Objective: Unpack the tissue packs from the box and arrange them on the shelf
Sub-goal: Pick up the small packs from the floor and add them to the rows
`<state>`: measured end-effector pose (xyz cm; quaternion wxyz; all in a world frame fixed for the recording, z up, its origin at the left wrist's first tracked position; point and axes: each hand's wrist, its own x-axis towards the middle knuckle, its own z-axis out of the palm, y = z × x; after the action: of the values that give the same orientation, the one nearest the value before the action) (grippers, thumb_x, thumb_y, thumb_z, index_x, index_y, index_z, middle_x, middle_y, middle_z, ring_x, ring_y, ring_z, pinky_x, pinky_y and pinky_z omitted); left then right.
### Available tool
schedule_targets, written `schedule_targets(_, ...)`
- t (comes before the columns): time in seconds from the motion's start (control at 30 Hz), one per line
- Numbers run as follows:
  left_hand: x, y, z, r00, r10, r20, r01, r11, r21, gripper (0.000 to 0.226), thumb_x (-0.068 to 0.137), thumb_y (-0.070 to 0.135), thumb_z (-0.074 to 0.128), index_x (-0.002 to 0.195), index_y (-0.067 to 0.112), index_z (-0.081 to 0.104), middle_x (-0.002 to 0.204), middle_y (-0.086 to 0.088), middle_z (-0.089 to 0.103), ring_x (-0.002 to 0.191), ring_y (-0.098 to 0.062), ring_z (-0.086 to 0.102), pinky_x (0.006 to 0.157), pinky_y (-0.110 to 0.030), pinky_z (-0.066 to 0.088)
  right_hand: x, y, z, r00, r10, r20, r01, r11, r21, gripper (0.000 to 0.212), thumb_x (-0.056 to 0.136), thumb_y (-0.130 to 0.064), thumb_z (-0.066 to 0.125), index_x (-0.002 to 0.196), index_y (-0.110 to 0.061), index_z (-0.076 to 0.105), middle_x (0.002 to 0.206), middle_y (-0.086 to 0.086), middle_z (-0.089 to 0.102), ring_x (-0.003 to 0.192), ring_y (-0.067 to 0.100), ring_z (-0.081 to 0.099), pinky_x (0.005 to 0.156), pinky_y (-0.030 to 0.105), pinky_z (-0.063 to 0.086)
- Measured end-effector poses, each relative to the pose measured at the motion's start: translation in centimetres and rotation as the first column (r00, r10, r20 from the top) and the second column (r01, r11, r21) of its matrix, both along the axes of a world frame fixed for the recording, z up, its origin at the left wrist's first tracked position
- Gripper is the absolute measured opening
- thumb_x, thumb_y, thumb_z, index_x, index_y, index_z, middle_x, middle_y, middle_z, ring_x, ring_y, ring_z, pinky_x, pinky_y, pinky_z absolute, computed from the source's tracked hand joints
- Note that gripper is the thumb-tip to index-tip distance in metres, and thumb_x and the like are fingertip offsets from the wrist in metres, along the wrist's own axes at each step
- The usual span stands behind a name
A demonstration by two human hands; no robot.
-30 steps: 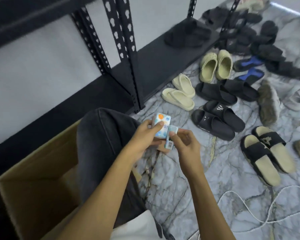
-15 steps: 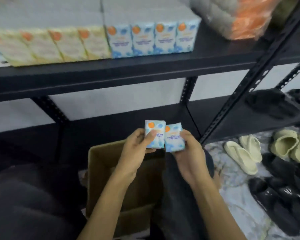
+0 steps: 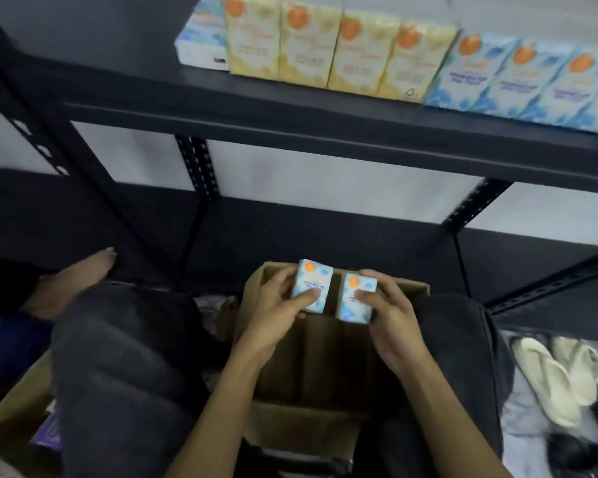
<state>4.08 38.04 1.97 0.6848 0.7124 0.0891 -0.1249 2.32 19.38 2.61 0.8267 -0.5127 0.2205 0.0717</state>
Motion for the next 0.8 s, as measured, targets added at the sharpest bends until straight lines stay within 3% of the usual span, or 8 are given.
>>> schedule_targets(0.07, 0.0, 0.4, -0.4, 1.000, 0.004, -0.001, -0.004, 1.000, -0.003, 0.043, 0.088, -0.002, 0.073, 0.127, 0.008, 0.059, 0.097, 0.034, 0.068, 0.095, 0.001, 0.070, 0.079, -0.038, 0.056, 0.3, 0.2, -0.2, 1.000, -0.004, -0.004, 0.004, 1.000, -0.023, 0.028, 0.090, 0.006, 0.062, 0.117, -0.003, 0.062, 0.114, 0.019, 0.072, 0.110, 0.037, 0.069, 0.078, 0.039, 0.060)
schedule_targets(0.17, 0.2, 1.0, -0.7, 1.000, 0.010, -0.024, -0.010, 1.000, 0.009, 0.042, 0.088, 0.002, 0.074, 0.125, 0.015, 0.059, 0.105, 0.024, 0.070, 0.101, -0.005, 0.070, 0.071, -0.033, 0.058, 0.3, 0.6, -0.4, 1.000, 0.007, -0.020, -0.007, 0.999, -0.042, 0.021, 0.090, 0.005, 0.065, 0.108, -0.005, 0.060, 0.113, 0.021, 0.071, 0.115, 0.042, 0.066, 0.083, 0.045, 0.059)
schedule_targets(0.23, 0.2, 1.4, -0.3, 0.999, 0.029, -0.018, -0.028, 0.999, 0.030, 0.041, 0.086, 0.015, 0.078, 0.122, 0.027, 0.063, 0.112, 0.010, 0.072, 0.103, -0.009, 0.071, 0.075, -0.033, 0.060, 0.0, 1.1, 0.3, 0.999, 0.036, -0.005, -0.036, 0.997, -0.062, 0.017, 0.090, 0.005, 0.066, 0.101, -0.006, 0.058, 0.111, 0.020, 0.071, 0.114, 0.042, 0.067, 0.084, 0.046, 0.058)
schedule_targets(0.33, 0.1, 1.9, 1.7, 0.999, 0.027, 0.043, -0.030, 0.997, 0.071, 0.038, 0.081, 0.048, 0.077, 0.117, 0.039, 0.067, 0.117, 0.004, 0.071, 0.107, -0.014, 0.071, 0.087, -0.043, 0.060, -0.2, 2.0, 2.6, 0.993, 0.089, 0.080, -0.080, 0.991, -0.108, 0.019, 0.089, 0.002, 0.067, 0.105, -0.004, 0.059, 0.112, 0.015, 0.072, 0.111, 0.035, 0.069, 0.081, 0.042, 0.061)
schedule_targets(0.47, -0.1, 2.9, 6.5, 0.990, 0.103, 0.096, -0.102, 0.995, -0.021, 0.030, 0.092, 0.028, 0.075, 0.119, 0.023, 0.064, 0.108, 0.002, 0.076, 0.100, -0.017, 0.074, 0.082, -0.039, 0.063, 0.9, 3.7, 7.4, 0.964, 0.182, 0.194, -0.130, 0.959, -0.253, 0.030, 0.084, -0.011, 0.074, 0.111, -0.009, 0.064, 0.116, 0.013, 0.070, 0.113, 0.031, 0.069, 0.089, 0.050, 0.058)
schedule_targets(0.57, 0.0, 4.5, 11.0, 0.978, 0.159, 0.139, -0.154, 0.987, -0.042, 0.027, 0.090, 0.022, 0.075, 0.115, 0.020, 0.065, 0.101, 0.002, 0.077, 0.093, -0.015, 0.075, 0.077, -0.037, 0.063, 2.2, 5.3, 11.6, 0.923, 0.278, 0.268, -0.172, 0.917, -0.359, 0.030, 0.082, -0.013, 0.075, 0.111, -0.013, 0.067, 0.114, 0.007, 0.072, 0.113, 0.027, 0.069, 0.086, 0.051, 0.059)
schedule_targets(0.7, 1.3, 7.5, 18.1, 0.928, 0.213, 0.307, -0.223, 0.975, -0.005, 0.025, 0.088, 0.024, 0.075, 0.110, 0.018, 0.067, 0.096, 0.005, 0.078, 0.089, -0.011, 0.076, 0.069, -0.027, 0.061, 4.8, 7.8, 18.2, 0.825, 0.381, 0.417, -0.190, 0.883, -0.430, 0.028, 0.084, -0.009, 0.072, 0.111, -0.005, 0.064, 0.108, 0.005, 0.074, 0.105, 0.023, 0.073, 0.075, 0.039, 0.064)
schedule_targets(0.8, 2.8, 9.4, 23.0, 0.853, 0.251, 0.457, -0.313, 0.948, 0.063, 0.020, 0.088, 0.030, 0.076, 0.103, 0.018, 0.069, 0.088, 0.007, 0.078, 0.082, -0.008, 0.075, 0.067, -0.026, 0.060, 7.5, 9.5, 22.6, 0.761, 0.399, 0.512, -0.156, 0.878, -0.452, 0.026, 0.082, -0.008, 0.074, 0.106, -0.005, 0.066, 0.103, 0.003, 0.076, 0.099, 0.019, 0.074, 0.072, 0.030, 0.061)
